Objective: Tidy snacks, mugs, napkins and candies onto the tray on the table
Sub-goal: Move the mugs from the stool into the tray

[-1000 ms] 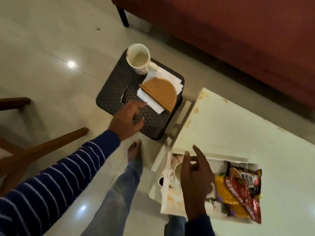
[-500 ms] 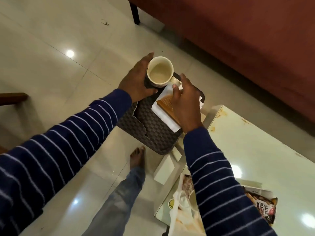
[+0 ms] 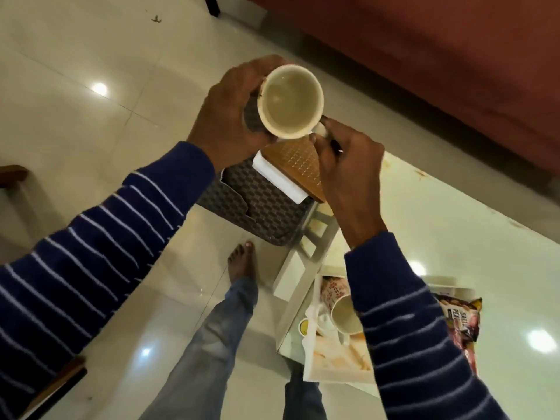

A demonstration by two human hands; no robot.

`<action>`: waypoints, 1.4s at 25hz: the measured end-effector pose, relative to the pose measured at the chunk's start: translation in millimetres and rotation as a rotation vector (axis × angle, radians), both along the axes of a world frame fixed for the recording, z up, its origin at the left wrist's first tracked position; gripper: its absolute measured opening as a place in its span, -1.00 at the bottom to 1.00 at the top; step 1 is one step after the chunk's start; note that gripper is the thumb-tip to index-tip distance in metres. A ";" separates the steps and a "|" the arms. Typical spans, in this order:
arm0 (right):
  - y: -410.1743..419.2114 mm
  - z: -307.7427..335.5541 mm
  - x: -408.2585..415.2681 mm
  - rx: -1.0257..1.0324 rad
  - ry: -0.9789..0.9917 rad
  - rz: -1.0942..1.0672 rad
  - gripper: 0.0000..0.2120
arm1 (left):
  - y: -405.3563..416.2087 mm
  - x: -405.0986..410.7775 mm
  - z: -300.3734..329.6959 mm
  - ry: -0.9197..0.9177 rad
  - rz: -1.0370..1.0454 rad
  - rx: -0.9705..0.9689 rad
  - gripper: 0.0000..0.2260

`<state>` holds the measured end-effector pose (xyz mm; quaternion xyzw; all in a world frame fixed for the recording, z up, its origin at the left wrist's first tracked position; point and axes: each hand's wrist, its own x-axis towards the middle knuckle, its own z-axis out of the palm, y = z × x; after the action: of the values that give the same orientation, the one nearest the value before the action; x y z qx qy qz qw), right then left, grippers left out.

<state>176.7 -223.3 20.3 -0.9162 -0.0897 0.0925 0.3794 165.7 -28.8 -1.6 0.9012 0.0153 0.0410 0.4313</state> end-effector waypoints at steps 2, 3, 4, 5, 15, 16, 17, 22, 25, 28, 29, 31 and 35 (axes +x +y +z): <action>-44.1 27.3 -34.6 -0.017 -0.036 -0.033 -0.86 | -36.6 -21.9 18.7 -0.024 -0.095 -0.001 -0.26; -70.0 40.8 -56.2 -0.036 -0.043 -0.059 -0.90 | -60.4 -35.6 26.1 -0.014 -0.159 -0.004 -0.26; -96.1 53.6 -79.8 -0.056 -0.035 -0.095 -0.91 | -85.8 -50.6 32.5 -0.001 -0.225 -0.016 -0.26; -121.4 63.8 -104.5 -0.070 -0.009 -0.144 -0.92 | -112.1 -66.1 38.2 0.008 -0.283 -0.035 -0.27; -263.1 53.7 -344.8 -0.023 0.548 -0.662 -0.86 | -274.5 -214.8 22.6 0.133 -0.807 0.171 -0.33; -263.2 42.8 -357.7 -0.035 0.576 -0.662 -0.91 | -279.1 -222.3 15.0 0.130 -0.846 0.252 -0.33; -260.8 31.1 -366.7 -0.079 0.585 -0.641 -0.96 | -281.5 -228.1 6.7 0.133 -0.875 0.321 -0.32; -235.5 -21.5 -379.7 -0.015 0.583 -0.741 -0.93 | -275.3 -237.9 -27.5 0.182 -0.905 0.530 -0.31; -229.1 -42.7 -386.9 0.072 0.594 -0.786 -0.96 | -272.3 -239.3 -43.2 0.199 -0.907 0.580 -0.29; -228.3 -53.4 -391.6 0.024 0.679 -0.748 -0.93 | -272.3 -242.2 -53.5 0.208 -0.911 0.615 -0.29; -228.8 -56.1 -393.0 0.016 0.692 -0.749 -0.89 | -272.7 -243.2 -56.4 0.205 -0.910 0.621 -0.29; -228.9 -59.5 -393.0 0.020 0.709 -0.762 -0.85 | -272.8 -244.2 -61.1 0.194 -0.910 0.622 -0.28; -224.0 -60.0 -392.3 0.059 0.749 -0.773 -0.92 | -270.1 -245.2 -68.2 0.190 -0.918 0.617 -0.29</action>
<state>-215.5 -447.3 -39.7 -0.7756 0.3931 0.2639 0.4174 -79.5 -298.9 -69.8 0.8994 -0.3525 -0.2300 0.1181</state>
